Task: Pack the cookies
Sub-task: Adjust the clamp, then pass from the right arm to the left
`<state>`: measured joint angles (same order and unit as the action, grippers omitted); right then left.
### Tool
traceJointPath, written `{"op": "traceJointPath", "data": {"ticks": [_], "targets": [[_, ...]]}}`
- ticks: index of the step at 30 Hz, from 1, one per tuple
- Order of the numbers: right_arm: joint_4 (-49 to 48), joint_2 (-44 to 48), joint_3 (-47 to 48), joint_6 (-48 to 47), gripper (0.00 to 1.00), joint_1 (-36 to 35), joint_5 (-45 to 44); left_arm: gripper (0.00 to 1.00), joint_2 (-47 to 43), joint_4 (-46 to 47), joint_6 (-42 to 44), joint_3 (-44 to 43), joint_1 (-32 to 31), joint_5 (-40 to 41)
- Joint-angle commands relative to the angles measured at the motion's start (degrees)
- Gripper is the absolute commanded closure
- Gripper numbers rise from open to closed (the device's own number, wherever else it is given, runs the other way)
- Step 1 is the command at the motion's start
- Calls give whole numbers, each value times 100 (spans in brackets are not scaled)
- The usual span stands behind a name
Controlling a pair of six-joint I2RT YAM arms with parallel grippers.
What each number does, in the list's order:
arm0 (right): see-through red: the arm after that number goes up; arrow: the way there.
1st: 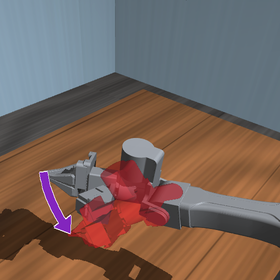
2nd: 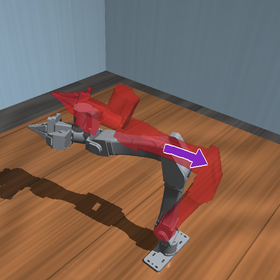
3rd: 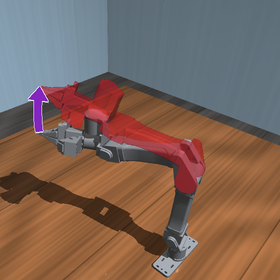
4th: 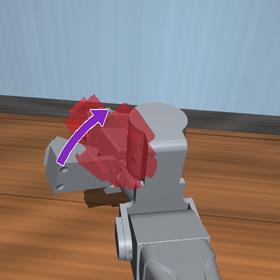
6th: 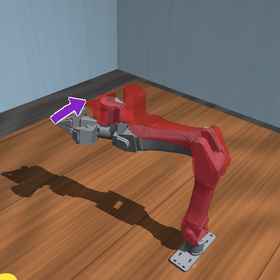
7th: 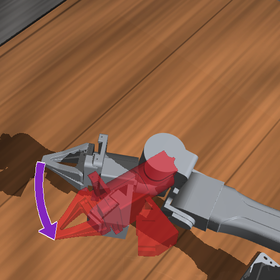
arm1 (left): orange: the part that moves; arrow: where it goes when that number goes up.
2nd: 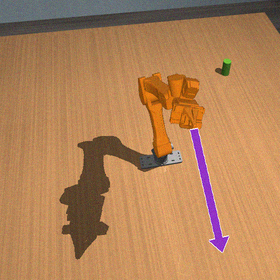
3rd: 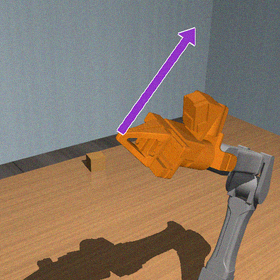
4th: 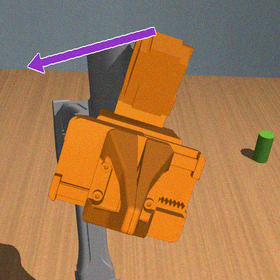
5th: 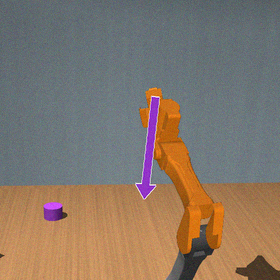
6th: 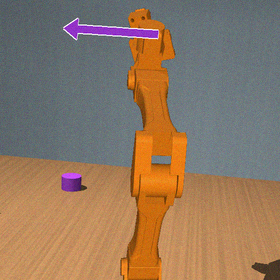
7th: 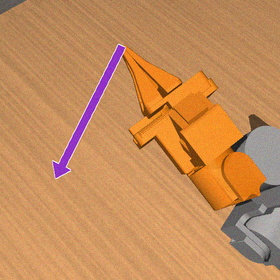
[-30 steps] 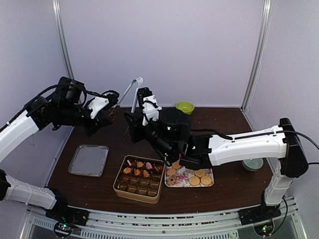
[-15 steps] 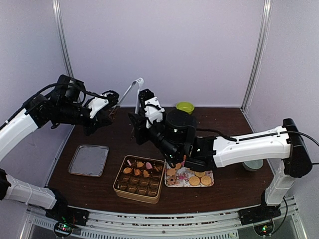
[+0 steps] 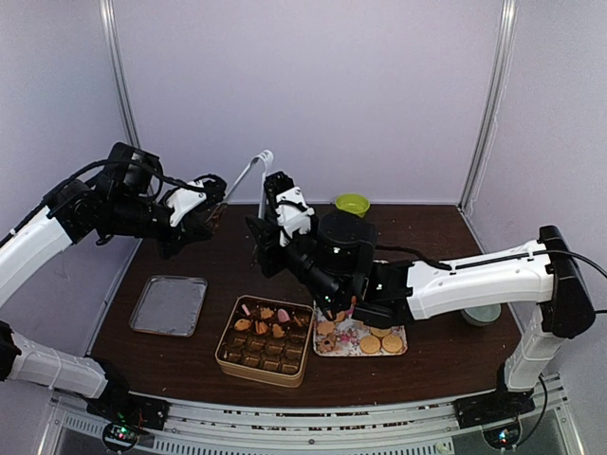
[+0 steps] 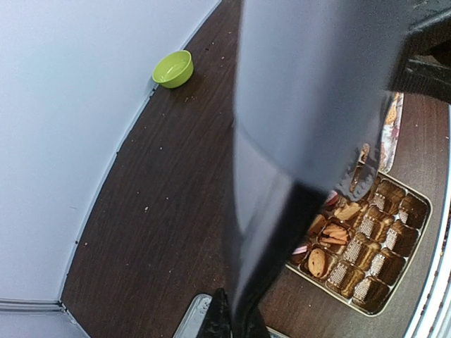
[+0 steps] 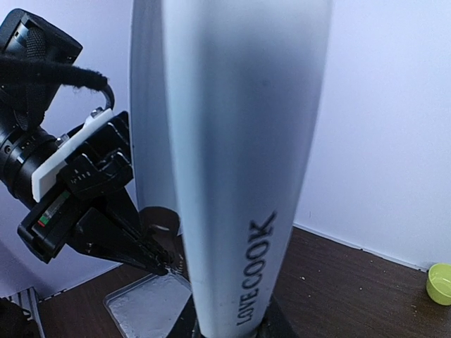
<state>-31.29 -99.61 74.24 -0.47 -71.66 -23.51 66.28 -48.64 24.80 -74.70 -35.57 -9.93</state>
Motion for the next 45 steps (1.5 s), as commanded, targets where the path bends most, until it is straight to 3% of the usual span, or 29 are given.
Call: {"op": "traceJointPath", "data": {"ticks": [1,3,6,10,12,16,22,26,30,40,45], "targets": [[253,71,40,-292,100,289,-511,100,-200,-287,-180,-141,54,-469],[105,40,108,-258,100,217,-419,100,-201,-151,-219,-118,58,-398],[-259,102,-16,-170,100,183,-156,56,-190,-143,-249,-139,58,-493],[-861,397,-512,-195,99,211,335,9,-335,-234,-248,-91,59,-722],[-1184,578,-795,-231,98,218,656,2,-440,-307,-240,-36,53,-968],[-1555,942,-1294,-46,97,381,1879,2,-578,-579,-128,-57,84,-1581],[-1665,1322,-1542,320,97,666,3945,2,-237,-1759,482,-598,441,-2980],[-1804,1233,-1442,690,90,860,5191,5,130,-2480,1018,-1042,588,-3835],[-1491,1000,-976,881,89,948,5862,8,359,-2910,1297,-1290,592,-4449],[-852,647,-315,523,88,947,6335,39,922,-4249,2073,-1565,595,-5029],[-825,543,-151,474,84,951,6441,72,1111,-4620,2336,-1623,594,-5215]]}}
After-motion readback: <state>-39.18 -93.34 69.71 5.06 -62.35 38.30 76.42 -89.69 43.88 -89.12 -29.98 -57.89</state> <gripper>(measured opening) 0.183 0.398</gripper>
